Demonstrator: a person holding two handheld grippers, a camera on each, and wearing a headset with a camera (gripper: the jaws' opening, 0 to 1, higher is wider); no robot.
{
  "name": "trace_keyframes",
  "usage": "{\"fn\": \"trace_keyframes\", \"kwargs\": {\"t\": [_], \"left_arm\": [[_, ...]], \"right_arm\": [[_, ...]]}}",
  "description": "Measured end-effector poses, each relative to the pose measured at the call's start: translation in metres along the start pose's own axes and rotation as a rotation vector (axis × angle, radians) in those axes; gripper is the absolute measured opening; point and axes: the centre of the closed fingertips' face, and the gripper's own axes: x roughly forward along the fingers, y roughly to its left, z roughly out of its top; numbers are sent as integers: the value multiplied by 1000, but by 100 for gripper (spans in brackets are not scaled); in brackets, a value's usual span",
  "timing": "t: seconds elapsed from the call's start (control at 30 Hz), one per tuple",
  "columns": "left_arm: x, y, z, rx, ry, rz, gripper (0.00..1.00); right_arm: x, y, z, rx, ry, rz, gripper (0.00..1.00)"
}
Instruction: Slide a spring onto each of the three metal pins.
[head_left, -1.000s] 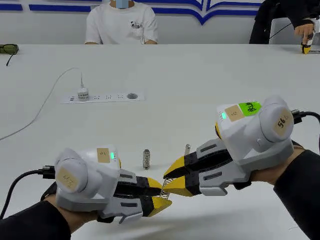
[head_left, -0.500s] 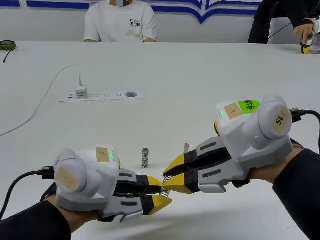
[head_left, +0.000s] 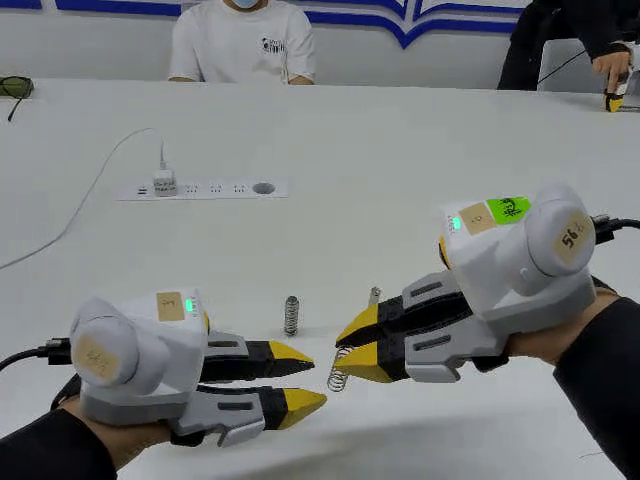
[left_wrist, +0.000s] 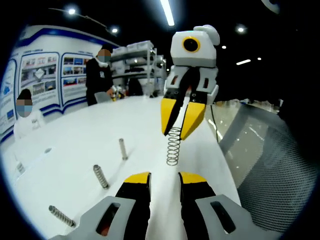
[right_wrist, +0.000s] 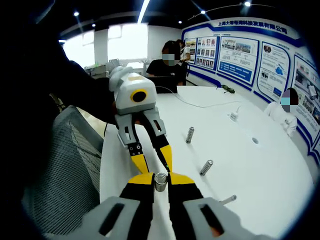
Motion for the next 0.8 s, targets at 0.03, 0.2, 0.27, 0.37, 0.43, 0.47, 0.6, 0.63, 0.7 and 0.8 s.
{"fn": "trace_keyframes", "kwargs": {"t": [0.03,0.2,0.27,0.37,0.43,0.47,0.6,0.63,0.7,0.8], "left_arm": [[-1,1,-1,-5,-1,4,22],[-11,5,-4,-21,-6,32,25],[-15,6,-4,-27,-10,43,27],[-20,8,-9,-35,-7,61,27],[-25,10,-12,-35,-1,77,29],[-28,12,-12,-36,-2,88,30],[-37,15,-13,-49,-22,123,32],[-39,16,-14,-54,-24,131,33],[-43,17,-17,-61,-25,148,33],[-49,18,-19,-72,-35,173,35]], "right_arm": [[-1,-1,-1,2,1,-2,11],[-5,-5,-3,7,8,-16,11],[-7,-7,-4,10,7,-23,11],[-11,-13,-6,17,6,-38,11],[-15,-18,-8,23,5,-53,11],[-17,-20,-8,28,2,-60,11],[-24,-27,-10,35,-1,-82,11],[-26,-29,-10,36,0,-88,11],[-29,-32,-11,38,1,-98,11],[-31,-35,-11,41,0,-108,11]]}}
